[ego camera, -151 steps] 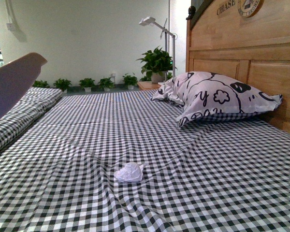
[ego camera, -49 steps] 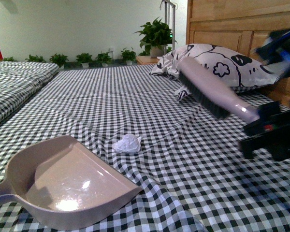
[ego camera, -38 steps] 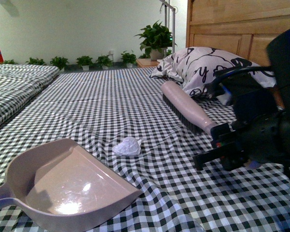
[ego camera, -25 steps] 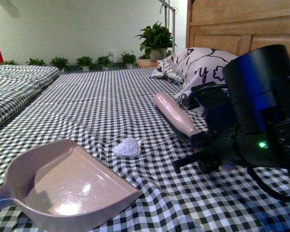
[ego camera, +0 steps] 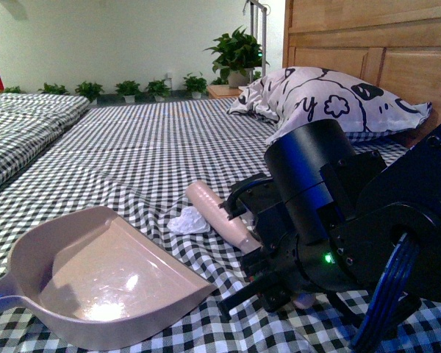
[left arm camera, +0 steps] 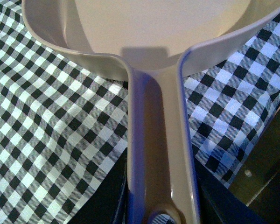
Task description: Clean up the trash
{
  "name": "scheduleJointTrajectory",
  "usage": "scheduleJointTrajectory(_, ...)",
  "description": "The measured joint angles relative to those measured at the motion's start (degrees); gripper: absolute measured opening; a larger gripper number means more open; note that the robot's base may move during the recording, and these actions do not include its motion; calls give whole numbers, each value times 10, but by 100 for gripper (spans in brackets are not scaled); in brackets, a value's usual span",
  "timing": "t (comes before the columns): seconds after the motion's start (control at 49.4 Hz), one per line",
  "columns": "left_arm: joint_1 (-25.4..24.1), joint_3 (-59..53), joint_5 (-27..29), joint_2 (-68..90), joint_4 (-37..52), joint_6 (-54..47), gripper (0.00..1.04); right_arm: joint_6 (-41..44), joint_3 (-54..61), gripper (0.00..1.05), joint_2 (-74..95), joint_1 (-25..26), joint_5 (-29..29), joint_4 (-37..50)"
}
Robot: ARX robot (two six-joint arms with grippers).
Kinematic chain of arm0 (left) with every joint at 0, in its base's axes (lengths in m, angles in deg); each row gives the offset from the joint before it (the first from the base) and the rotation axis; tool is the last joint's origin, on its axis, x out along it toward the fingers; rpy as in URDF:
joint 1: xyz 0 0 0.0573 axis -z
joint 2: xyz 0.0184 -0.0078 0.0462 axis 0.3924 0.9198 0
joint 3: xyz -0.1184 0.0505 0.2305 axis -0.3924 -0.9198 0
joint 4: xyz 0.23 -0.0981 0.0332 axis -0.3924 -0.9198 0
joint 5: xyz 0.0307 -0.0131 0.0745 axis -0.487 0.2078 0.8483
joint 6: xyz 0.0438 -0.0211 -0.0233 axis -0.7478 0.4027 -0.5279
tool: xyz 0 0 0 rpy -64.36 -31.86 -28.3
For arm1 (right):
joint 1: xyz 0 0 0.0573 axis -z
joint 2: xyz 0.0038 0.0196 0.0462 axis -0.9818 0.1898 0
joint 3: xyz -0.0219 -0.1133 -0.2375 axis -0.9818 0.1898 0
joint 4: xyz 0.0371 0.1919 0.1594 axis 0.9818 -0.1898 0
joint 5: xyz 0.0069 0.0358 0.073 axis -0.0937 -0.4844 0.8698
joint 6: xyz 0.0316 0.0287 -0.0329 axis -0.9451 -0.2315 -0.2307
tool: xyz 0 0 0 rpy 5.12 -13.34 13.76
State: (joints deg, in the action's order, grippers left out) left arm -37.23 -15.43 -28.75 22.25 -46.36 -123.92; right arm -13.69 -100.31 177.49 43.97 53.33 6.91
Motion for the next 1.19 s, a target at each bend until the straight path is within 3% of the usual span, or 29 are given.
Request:
scheduleJointTrajectory(0.061,0,0,0,0,0,0,27,-3,1,20,-7,-5,40,-32)
scheduleJointTrajectory(0.283,0,0,0,0,0,0,27,-4,22,20,-142,10,373,-173)
scheduleJointTrajectory(0.324,0,0,0,0,0,0,27,-2,21,20,-155,18,387,-175)
scheduleJointTrajectory(0.547,0,0,0,0,0,0,27,-2,16,20,-164,77,314,-154)
scheduleJointTrajectory(0.648,0,0,0,0,0,0,27,-12,25,20,-146,106,238,-81)
scheduleJointTrajectory(0.749,0,0,0,0,0,0,27,-30,44,20,-143,143,206,-17)
scheduleJointTrajectory(1.073,-5,-34,-17,-26,207,234,27,-90,136,20,-262,273,282,4)
scheduleJointTrajectory(1.194,7,-42,20,-63,262,334,27,-130,168,20,-330,306,329,10)
